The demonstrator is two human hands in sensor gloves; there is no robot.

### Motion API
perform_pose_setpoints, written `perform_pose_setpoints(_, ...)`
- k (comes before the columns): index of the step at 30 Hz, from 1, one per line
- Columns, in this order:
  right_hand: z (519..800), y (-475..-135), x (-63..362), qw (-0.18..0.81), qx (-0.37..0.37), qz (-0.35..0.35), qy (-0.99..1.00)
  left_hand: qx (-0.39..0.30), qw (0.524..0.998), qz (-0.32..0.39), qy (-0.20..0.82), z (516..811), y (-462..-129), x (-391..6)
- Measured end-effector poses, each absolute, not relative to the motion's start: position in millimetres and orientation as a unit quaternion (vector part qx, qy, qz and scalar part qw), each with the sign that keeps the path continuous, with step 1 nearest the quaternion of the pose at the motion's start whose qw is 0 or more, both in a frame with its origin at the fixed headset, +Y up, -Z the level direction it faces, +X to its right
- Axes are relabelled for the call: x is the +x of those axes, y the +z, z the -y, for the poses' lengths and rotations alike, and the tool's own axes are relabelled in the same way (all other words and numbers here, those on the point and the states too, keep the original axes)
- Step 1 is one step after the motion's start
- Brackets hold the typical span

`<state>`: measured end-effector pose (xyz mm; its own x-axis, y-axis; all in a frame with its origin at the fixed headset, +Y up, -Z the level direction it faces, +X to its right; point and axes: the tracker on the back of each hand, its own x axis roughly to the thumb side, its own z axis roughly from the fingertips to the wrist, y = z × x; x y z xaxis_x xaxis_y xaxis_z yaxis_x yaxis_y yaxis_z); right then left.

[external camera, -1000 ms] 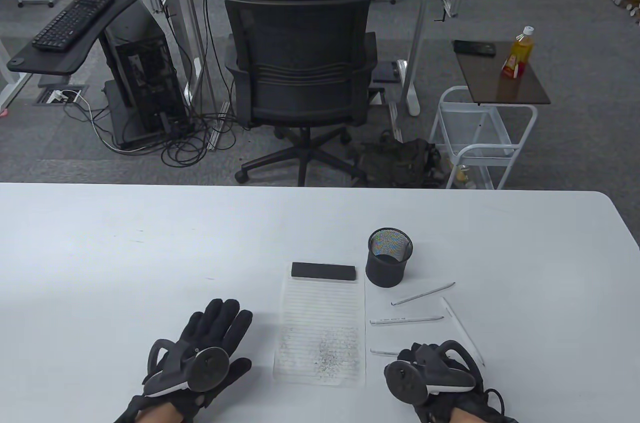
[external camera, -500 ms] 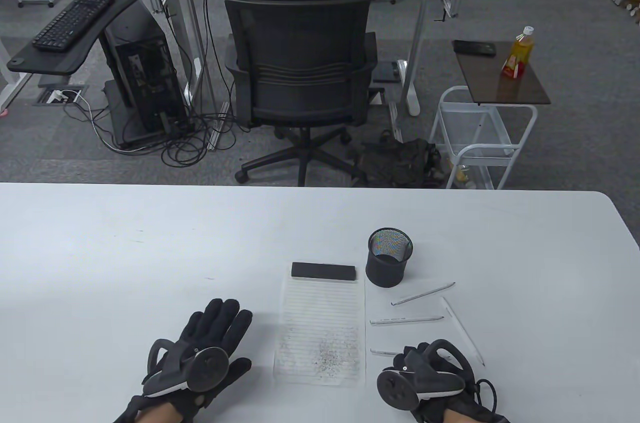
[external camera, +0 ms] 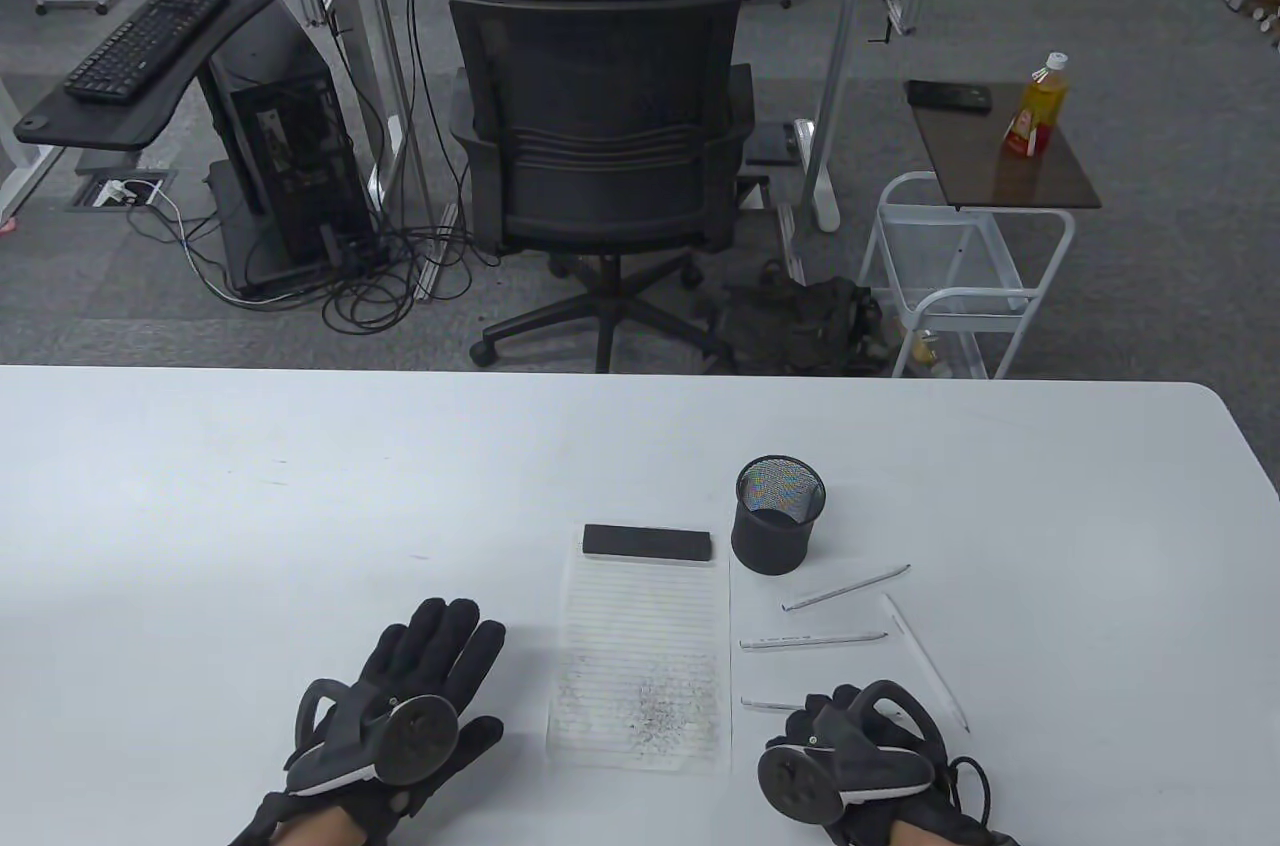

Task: Press to extend mechanical pencil leads

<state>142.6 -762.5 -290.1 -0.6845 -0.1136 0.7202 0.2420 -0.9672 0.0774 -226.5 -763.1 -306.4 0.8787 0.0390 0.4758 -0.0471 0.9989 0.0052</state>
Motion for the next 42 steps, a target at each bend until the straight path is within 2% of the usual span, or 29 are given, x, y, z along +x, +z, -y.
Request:
perform_pose_setpoints(2,759,-291,143,0.088,-0.389,0.089,-0.912,0.01,0.969,0.245,0.023,763,-306,-227)
perform_pose_setpoints(6,734,-290,141,0.025,-0.384,0.033,-0.922,0.011,0.969,0.246,0.024,763,-307,-227)
perform_pose_setpoints(12,677,-278,124,-0.089,-0.381,-0.142,-0.909,0.012,0.969,0.246,0.024,762,-306,-227)
perform_pose_setpoints(15,671,-273,121,-0.145,-0.358,-0.198,-0.901,0.02,0.968,0.248,0.028,760,-306,-227)
perform_pose_setpoints(18,692,-271,125,-0.183,-0.316,-0.246,-0.898,0.029,0.967,0.251,0.031,759,-304,-226)
perform_pose_setpoints(19,702,-272,128,-0.193,-0.307,-0.245,-0.899,0.032,0.967,0.252,0.031,758,-303,-226)
perform_pose_setpoints(21,716,-274,132,-0.207,-0.282,-0.166,-0.922,0.038,0.966,0.254,0.034,757,-303,-226)
perform_pose_setpoints(22,720,-274,135,-0.198,-0.273,-0.16,-0.928,0.041,0.966,0.255,0.035,756,-302,-226)
perform_pose_setpoints(29,723,-277,144,-0.215,-0.244,-0.163,-0.932,0.057,0.964,0.258,0.041,752,-300,-226)
perform_pose_setpoints(42,730,-279,140,-0.215,-0.251,-0.138,-0.934,0.058,0.966,0.248,0.035,753,-300,-229)
